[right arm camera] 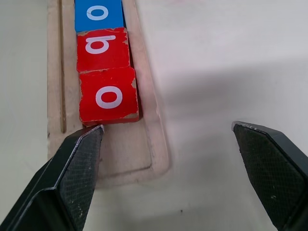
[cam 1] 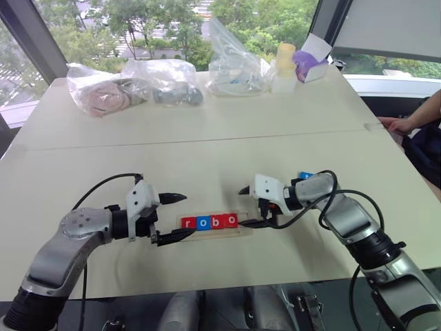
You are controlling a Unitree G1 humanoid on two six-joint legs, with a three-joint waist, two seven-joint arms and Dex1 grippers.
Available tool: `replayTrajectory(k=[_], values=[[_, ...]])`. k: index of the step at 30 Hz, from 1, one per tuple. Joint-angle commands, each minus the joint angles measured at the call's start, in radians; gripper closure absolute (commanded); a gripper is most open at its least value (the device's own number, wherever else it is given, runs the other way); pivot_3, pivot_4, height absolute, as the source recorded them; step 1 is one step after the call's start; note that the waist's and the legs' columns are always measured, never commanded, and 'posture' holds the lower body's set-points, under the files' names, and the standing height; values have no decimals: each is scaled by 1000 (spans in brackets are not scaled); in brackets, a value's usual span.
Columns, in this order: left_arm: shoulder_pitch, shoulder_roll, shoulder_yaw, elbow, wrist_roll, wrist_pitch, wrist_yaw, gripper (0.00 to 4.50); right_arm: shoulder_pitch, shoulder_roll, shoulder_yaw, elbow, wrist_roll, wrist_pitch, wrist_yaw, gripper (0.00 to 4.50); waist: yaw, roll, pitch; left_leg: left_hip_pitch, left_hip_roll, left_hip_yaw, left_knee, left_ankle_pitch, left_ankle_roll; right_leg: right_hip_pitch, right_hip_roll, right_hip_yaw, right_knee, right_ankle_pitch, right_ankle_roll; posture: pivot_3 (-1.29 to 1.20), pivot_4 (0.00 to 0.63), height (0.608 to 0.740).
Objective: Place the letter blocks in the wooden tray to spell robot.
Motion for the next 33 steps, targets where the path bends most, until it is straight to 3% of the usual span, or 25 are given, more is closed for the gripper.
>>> replayTrajectory(k=[1, 11, 19, 24, 33], values=[[-4, -3, 23, -25, -14, -5, 11, 0, -28, 19, 4, 1, -8, -27, -4, 92, 0, 0, 0, 0, 0, 0, 0, 0, 0, 0, 0, 0, 0, 0, 0, 0, 150, 740], [0, -7, 20, -30, -14, -6, 26, 0, -48, -7, -11, 11, -40, -67, -1, 92, 0, 0, 0, 0, 0, 0, 0, 0, 0, 0, 1, 0, 0, 0, 0, 0, 150, 740], [-1, -13, 14, -24, -11, -12, 25, 0, -69, -70, -216, 11, -31, 55, -164, 92, 0, 0, 0, 0, 0, 0, 0, 0, 0, 0, 0, 0, 0, 0, 0, 0, 150, 740], [-3, -22, 6, -15, -7, -21, 17, 0, -39, -24, -344, -60, -82, 411, -421, 92, 2, 0, 0, -1, 0, 0, -1, 0, 0, -2, -1, 1, 0, 0, 0, 0, 150, 740], [-31, -33, -16, 6, -1, -25, -9, 0, 31, 240, -522, -305, -124, 908, -776, 92, 1, 1, 0, -2, 0, 1, -2, 0, -1, -4, 0, 2, 2, 0, -1, 0, 150, 740]])
